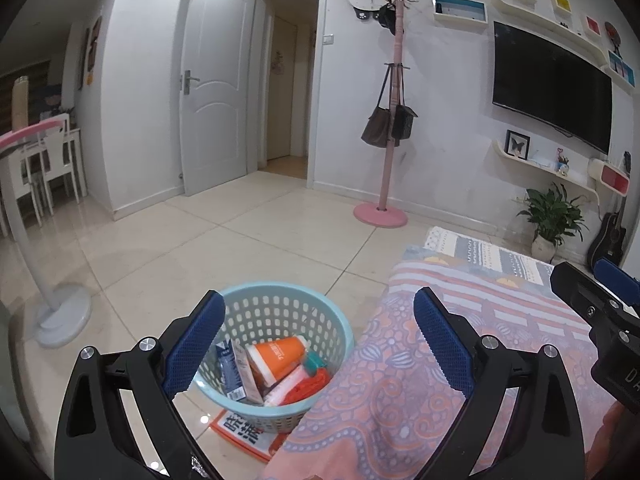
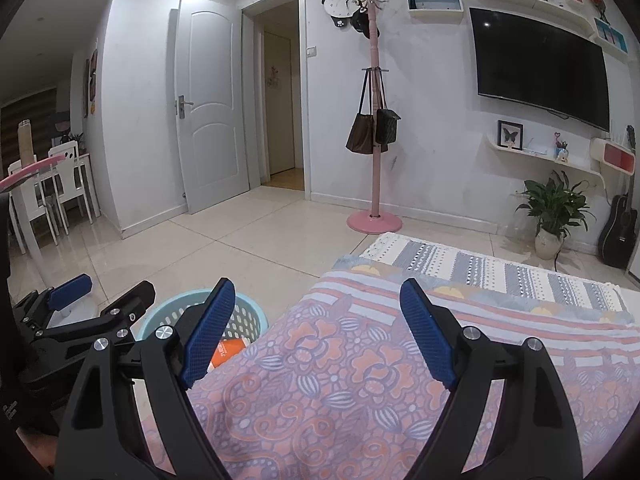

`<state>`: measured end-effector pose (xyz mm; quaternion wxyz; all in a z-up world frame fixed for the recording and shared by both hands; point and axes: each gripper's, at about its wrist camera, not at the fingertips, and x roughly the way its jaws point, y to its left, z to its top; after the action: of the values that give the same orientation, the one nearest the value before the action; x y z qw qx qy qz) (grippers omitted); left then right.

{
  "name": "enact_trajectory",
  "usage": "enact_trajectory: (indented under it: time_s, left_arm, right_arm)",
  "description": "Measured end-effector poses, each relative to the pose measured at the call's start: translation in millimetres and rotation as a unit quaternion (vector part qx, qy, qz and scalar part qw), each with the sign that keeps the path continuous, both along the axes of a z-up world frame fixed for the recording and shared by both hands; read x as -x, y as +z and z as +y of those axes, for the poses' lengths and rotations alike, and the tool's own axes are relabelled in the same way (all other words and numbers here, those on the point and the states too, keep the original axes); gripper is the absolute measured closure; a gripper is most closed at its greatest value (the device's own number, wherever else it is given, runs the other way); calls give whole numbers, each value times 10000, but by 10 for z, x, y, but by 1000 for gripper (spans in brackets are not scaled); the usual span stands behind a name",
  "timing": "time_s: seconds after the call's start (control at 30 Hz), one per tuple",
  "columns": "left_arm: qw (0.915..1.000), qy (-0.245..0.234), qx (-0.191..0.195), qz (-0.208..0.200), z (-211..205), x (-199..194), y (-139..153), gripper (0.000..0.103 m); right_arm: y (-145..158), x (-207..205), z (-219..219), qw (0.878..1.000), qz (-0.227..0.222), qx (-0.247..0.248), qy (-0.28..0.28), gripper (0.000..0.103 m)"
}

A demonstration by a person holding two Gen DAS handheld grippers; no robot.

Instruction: Collect trash

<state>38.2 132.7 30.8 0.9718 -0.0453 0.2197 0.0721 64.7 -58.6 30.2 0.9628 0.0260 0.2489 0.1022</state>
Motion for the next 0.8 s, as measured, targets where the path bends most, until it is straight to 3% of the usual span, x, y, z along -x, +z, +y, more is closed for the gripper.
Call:
enact_trajectory:
  time_s: [0.8]
  left_arm:
    - [10000,-16,5,55,0,-11,-7,9]
  right_arm:
    - [-46,-29,-6,9999,83,-128,59,23]
